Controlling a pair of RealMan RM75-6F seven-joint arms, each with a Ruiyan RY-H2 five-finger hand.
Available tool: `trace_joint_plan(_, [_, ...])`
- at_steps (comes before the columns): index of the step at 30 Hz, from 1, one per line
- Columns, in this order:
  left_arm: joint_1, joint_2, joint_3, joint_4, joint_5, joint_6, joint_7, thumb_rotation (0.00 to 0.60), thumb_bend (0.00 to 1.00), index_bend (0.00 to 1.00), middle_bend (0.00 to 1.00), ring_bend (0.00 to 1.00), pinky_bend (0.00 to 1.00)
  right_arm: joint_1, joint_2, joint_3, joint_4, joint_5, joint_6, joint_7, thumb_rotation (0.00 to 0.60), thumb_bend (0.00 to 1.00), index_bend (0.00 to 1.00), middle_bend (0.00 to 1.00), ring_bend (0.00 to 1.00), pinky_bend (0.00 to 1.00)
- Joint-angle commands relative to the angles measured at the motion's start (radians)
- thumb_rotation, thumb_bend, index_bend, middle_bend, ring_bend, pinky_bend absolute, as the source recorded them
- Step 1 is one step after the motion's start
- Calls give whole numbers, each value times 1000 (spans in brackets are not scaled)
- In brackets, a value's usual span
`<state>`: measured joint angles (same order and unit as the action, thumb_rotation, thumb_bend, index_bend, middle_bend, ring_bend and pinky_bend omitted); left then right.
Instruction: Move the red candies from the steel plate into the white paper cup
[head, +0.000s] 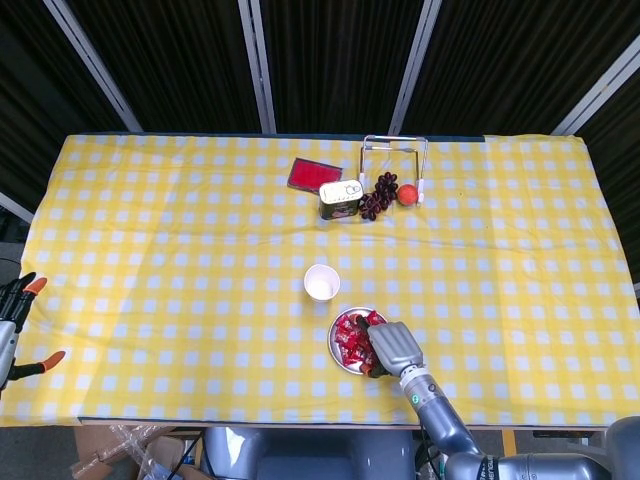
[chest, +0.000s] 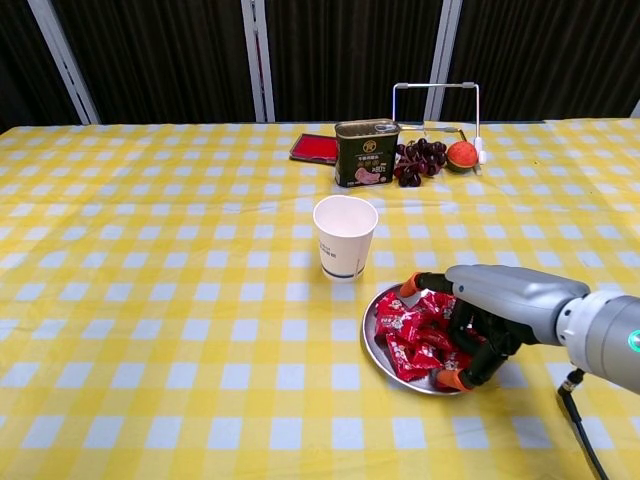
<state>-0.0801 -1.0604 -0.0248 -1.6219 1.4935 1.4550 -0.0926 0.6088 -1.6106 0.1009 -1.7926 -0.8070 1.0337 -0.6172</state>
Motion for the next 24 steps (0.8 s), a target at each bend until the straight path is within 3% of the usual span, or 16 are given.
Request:
trace_joint_plan(1, [0, 0, 0, 0, -1, -1, 0, 600, 18, 0, 0, 0, 0, 5, -2, -3, 6, 7, -2, 4, 600, 345, 152, 810, 959, 1000])
trace_joint_plan(9, [-1, 1, 2, -1, 0, -3, 0, 600, 18, 0, 0, 0, 0, 10, -13, -15, 21, 16, -5, 26, 600, 360, 498, 809, 959, 1000])
trace_joint_plan(15, [-2, 2, 2, -3, 0, -5, 1, 600, 18, 0, 0, 0, 0, 12, -26, -14, 28, 2, -2, 53, 600, 443, 608, 819, 968, 1000])
trace_joint_plan(24, [-3, 4, 2, -6, -2, -8, 0, 600, 19, 0, 0, 0, 0, 23, -54, 7, 55, 6, -6, 91, 600, 508, 664, 824, 973, 1000])
